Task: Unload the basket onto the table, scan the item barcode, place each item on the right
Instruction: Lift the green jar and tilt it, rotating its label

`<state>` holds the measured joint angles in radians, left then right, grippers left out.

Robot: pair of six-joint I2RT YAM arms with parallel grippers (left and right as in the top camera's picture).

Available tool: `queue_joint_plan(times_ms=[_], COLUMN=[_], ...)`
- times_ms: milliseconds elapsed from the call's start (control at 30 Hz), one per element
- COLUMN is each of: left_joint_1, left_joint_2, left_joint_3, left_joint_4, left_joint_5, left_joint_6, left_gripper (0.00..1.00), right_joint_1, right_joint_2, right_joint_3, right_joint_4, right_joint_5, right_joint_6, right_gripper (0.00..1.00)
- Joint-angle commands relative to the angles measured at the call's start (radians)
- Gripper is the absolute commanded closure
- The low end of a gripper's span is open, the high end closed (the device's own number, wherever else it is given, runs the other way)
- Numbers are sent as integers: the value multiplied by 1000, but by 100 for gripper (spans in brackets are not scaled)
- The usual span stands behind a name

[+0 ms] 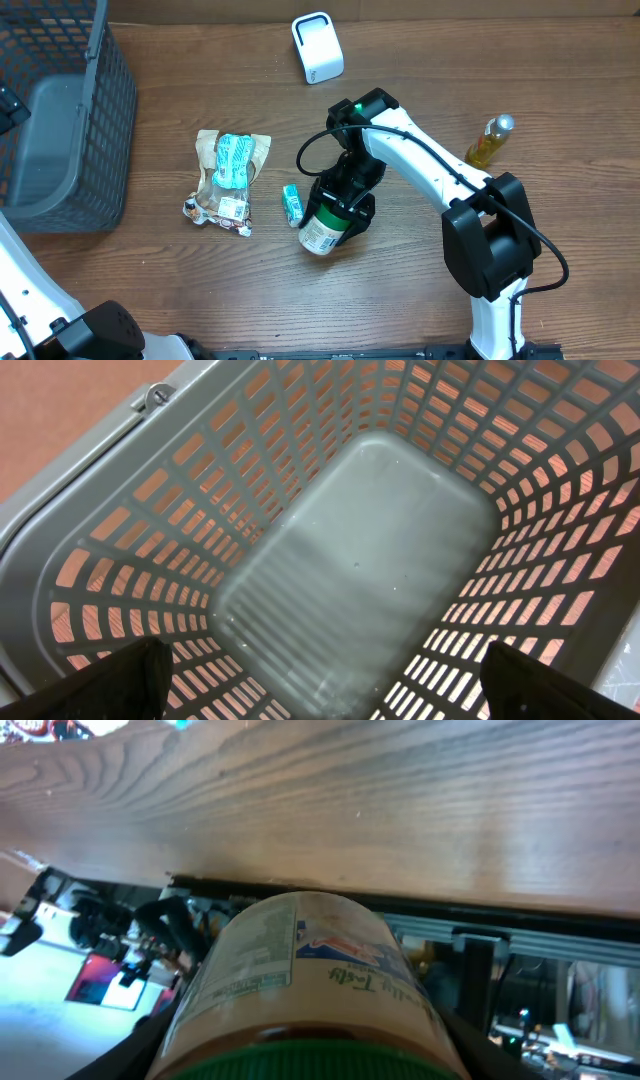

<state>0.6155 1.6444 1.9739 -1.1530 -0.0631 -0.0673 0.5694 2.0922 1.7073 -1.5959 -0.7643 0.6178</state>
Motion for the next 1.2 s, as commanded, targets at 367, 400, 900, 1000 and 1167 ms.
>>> queue_joint_plan(times_ms=[367,400,900,1000,1167], left_joint_1=[-1,-1,-1,-1,-1], left_joint_2=[7,7,7,7,7], left_joint_3=[18,18,18,18,18], left_joint_4=[1,1,1,1,1], left_joint_5=[9,9,9,9,9], left_joint_6=[19,19,19,19,19], left_gripper=[0,1,0,1,0], right_joint_1=[-4,-4,-4,-4,-4], right_joint_2=[-2,-2,-2,-2,-2], right_joint_3=[29,29,29,29,29], right_joint_4=[-19,-19,-56,-57,-64], right_joint_5=[-159,-163,-209,-210,-210], right_joint_6=[4,3,7,7,7], right_gripper=[75,75,75,75,75])
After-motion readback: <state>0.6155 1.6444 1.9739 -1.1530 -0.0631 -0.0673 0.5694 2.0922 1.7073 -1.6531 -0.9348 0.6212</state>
